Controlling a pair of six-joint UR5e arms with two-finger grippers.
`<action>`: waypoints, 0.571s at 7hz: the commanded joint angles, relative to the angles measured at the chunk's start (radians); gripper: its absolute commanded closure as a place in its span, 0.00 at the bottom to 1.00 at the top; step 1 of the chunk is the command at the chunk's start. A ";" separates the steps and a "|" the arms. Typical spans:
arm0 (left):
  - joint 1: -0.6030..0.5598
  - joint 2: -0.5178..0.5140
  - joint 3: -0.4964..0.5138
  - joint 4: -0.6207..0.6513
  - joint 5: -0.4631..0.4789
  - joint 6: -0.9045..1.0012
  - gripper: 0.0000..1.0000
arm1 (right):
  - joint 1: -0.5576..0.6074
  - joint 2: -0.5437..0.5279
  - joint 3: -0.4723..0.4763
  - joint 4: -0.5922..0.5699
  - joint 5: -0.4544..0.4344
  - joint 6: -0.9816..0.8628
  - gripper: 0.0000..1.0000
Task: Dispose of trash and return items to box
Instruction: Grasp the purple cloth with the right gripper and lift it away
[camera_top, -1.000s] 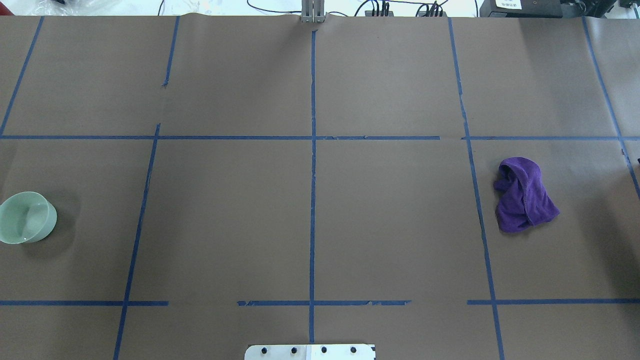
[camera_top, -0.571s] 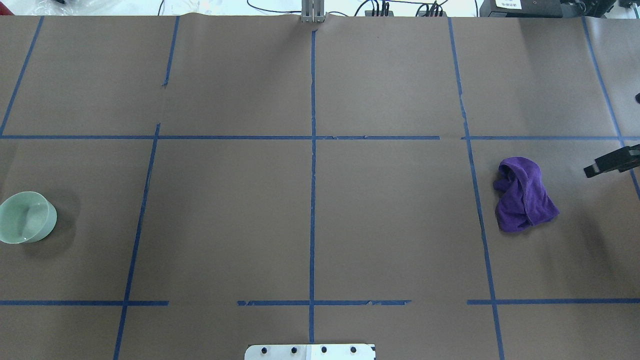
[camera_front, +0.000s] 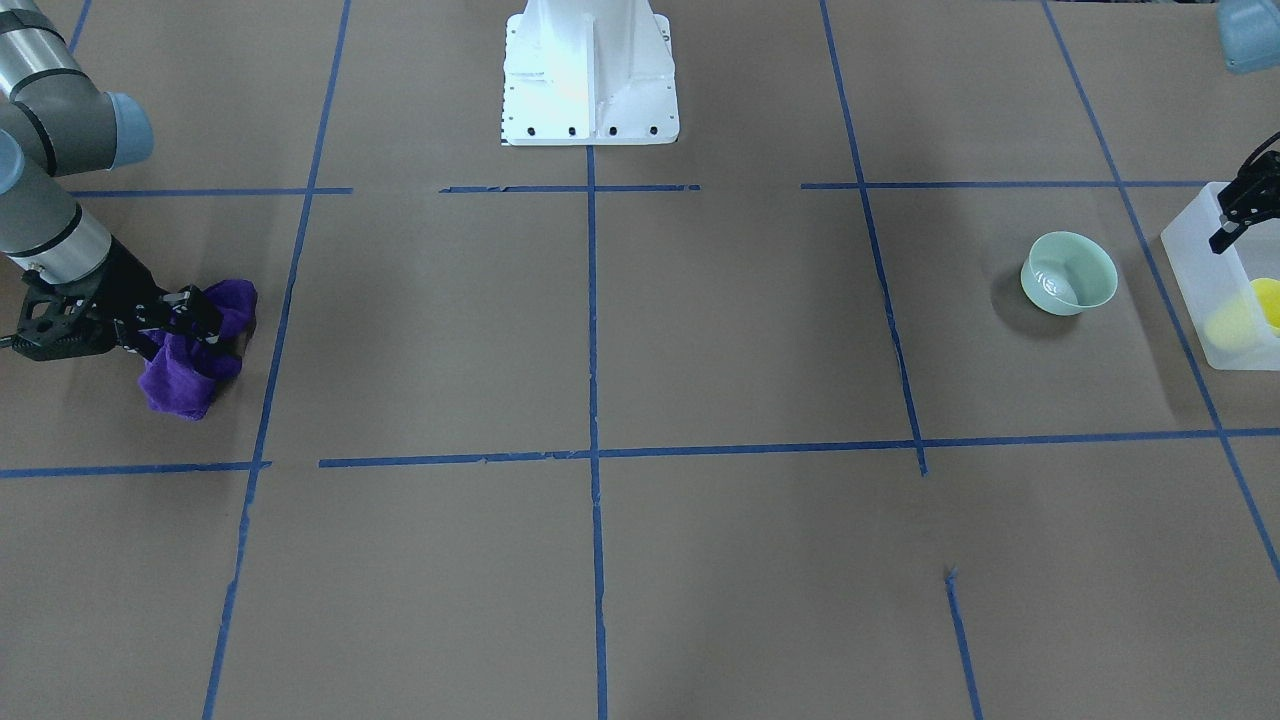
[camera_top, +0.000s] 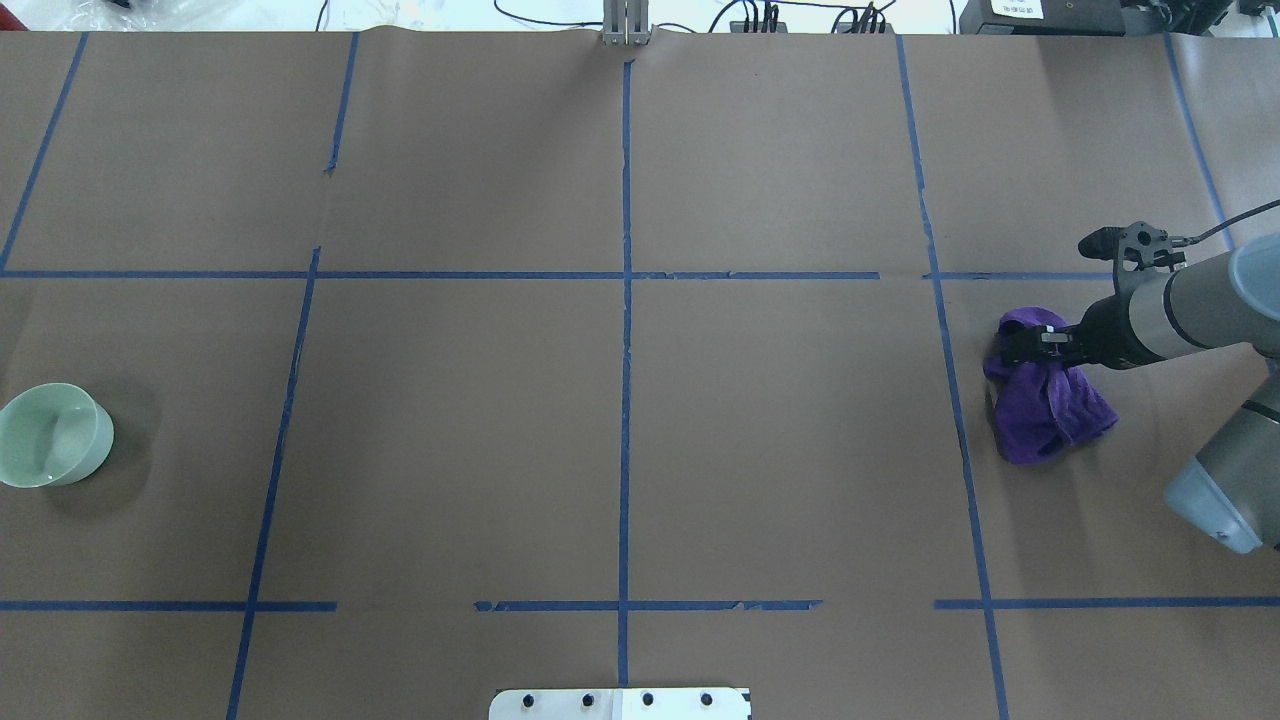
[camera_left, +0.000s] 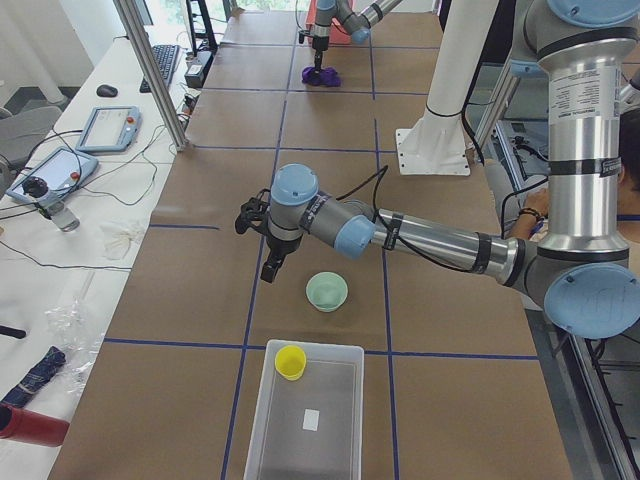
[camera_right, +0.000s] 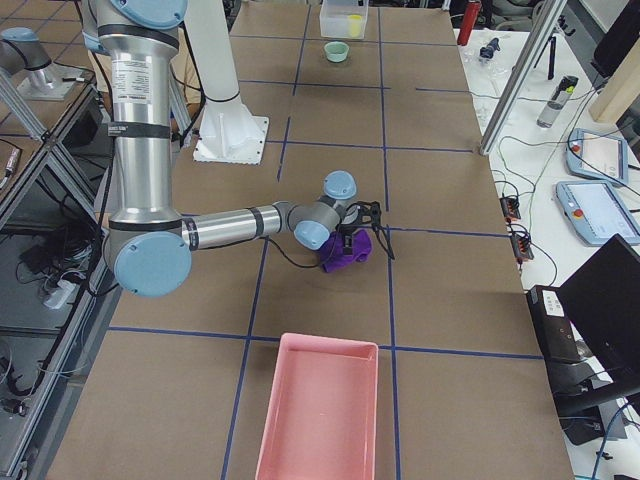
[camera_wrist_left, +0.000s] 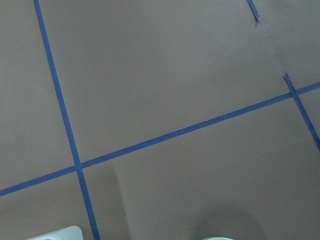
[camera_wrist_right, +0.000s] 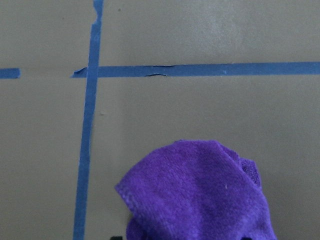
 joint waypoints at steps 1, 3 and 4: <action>0.007 0.005 0.003 -0.001 -0.001 0.001 0.00 | 0.030 -0.064 0.009 0.093 -0.008 0.000 1.00; 0.049 0.007 0.031 -0.001 0.000 0.006 0.00 | 0.235 -0.127 0.079 0.149 0.146 -0.015 1.00; 0.056 0.007 0.035 -0.001 0.000 0.007 0.00 | 0.423 -0.133 0.099 0.144 0.276 -0.070 1.00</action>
